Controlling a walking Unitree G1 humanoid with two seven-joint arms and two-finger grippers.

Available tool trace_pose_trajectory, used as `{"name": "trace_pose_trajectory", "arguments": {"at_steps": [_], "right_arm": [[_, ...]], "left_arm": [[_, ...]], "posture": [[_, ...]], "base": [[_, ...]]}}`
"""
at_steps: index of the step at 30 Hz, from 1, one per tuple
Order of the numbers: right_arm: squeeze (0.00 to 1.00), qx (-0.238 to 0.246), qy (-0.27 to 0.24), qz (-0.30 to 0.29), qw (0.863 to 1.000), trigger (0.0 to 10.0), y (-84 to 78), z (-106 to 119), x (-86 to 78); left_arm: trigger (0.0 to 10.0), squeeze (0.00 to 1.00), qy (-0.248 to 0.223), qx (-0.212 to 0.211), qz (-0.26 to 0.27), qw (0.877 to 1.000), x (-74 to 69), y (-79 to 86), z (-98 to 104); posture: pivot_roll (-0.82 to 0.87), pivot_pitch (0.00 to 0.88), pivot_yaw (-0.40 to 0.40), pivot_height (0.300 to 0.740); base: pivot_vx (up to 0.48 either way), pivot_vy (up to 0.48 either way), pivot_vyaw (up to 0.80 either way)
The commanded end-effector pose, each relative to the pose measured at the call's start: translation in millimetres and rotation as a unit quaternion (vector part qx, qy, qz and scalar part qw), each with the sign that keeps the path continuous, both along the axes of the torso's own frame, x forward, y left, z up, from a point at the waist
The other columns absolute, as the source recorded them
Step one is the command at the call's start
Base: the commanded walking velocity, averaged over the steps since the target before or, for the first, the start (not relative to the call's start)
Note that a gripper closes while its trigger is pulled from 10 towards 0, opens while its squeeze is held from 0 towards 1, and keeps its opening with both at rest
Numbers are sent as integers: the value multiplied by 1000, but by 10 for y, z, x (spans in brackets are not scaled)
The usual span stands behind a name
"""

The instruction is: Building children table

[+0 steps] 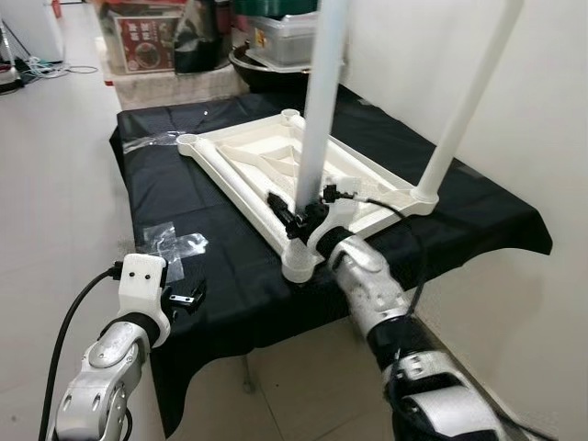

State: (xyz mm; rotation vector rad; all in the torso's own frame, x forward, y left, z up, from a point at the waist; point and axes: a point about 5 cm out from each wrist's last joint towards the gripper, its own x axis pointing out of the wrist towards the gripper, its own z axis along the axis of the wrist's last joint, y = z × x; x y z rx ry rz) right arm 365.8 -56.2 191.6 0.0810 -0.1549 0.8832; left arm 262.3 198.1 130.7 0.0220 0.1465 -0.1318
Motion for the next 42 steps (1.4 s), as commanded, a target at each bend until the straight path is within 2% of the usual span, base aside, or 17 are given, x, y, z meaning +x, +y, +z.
{"name": "trace_pose_trajectory", "arguments": {"at_steps": [1, 3, 4, 11, 14, 17, 19, 20, 21, 22, 23, 24, 27, 28, 39, 40, 42], "right_arm": [[0, -45, -2, 108, 993, 10000, 145, -50, -75], [0, -45, -2, 108, 993, 10000, 145, -50, -75], [0, -73, 9, 107, 992, 0, 135, -110, -25], [0, -107, 54, -195, 974, 0, -9, -210, 261], [0, -39, 150, -468, 870, 0, -511, -430, 264], [0, -24, 172, -482, 859, 0, -475, -540, 166], [0, -5, 187, -404, 895, 2667, -193, -559, 98], [0, 15, 177, -361, 916, 10000, -64, -518, 73], [0, 35, 159, -293, 942, 10000, 83, -454, 42], [506, 59, 136, -274, 950, 10000, 119, -384, 28], [506, 59, 136, -274, 950, 10000, 119, -384, 28], [1000, 73, 104, -252, 959, 10000, 137, -294, 22], [1000, 83, 79, -217, 970, 10000, 161, -175, 40], [0, 79, 60, -162, 982, 10000, 171, -77, 59], [0, -85, -13, 68, 994, 8706, 41, 5, 54], [0, -109, -9, 58, 992, 0, 19, -48, 85], [0, -127, 3, -3, 992, 0, -2, -90, 155]], "left_arm": [[10000, 0, 7, -3, -3, 1000, -33, -41, -35], [10000, 0, 7, -3, -3, 1000, -33, -41, -35], [10000, 0, 7, -3, -1, 1000, -37, -41, -43], [10000, 0, 6, -9, 5, 1000, -69, -55, -52], [10000, 0, 13, -7, 6, 1000, -108, -66, -93], [10000, 0, 12, -7, 11, 1000, -107, -50, -84], [10000, 0, 7, -11, 10, 1000, -107, -52, -51], [10000, 0, 2, -11, 8, 1000, -109, -63, -38], [10000, 0, -1, -10, 5, 1000, -109, -73, -37], [10000, 0, -2, -9, 3, 1000, -109, -81, -40], [10000, 0, -2, -9, 3, 1000, -109, -81, -40], [10000, 0, -7, -7, 3, 1000, -107, -87, -34], [10000, 0, -19, -12, 6, 1000, -107, -95, -1], [10000, 0, -38, -7, 15, 999, -132, -92, 56], [10000, 0, -99, 35, 43, 994, -534, -102, 217], [10000, 0, -100, 44, 42, 993, -565, -101, 213], [10000, 0, -100, 53, 35, 993, -581, -117, 210]], "posture": [[109, 0, -79, 740], [109, 0, -79, 740], [120, 0, -92, 740], [124, 0, -102, 740], [125, 0, -101, 740], [127, 0, -89, 740], [116, 0, -71, 740], [109, 0, -60, 740], [107, 0, -58, 740], [101, 0, -55, 740], [101, 0, -55, 740], [101, 0, -55, 740], [98, 0, -55, 740], [97, 0, -60, 740], [132, 0, -82, 740], [135, 0, -86, 740], [143, 0, -97, 740]], "base": [[0, 0, 0], [0, 0, 0], [0, 0, 0], [0, 0, 0], [0, 0, 0], [0, 0, 0], [0, 0, 0], [0, 0, 0], [0, 0, 0], [0, 0, 0], [0, 0, 0], [0, 0, 0], [0, 0, 0], [0, 0, 0], [0, 0, 0], [0, 0, 0], [0, 0, 0]]}}
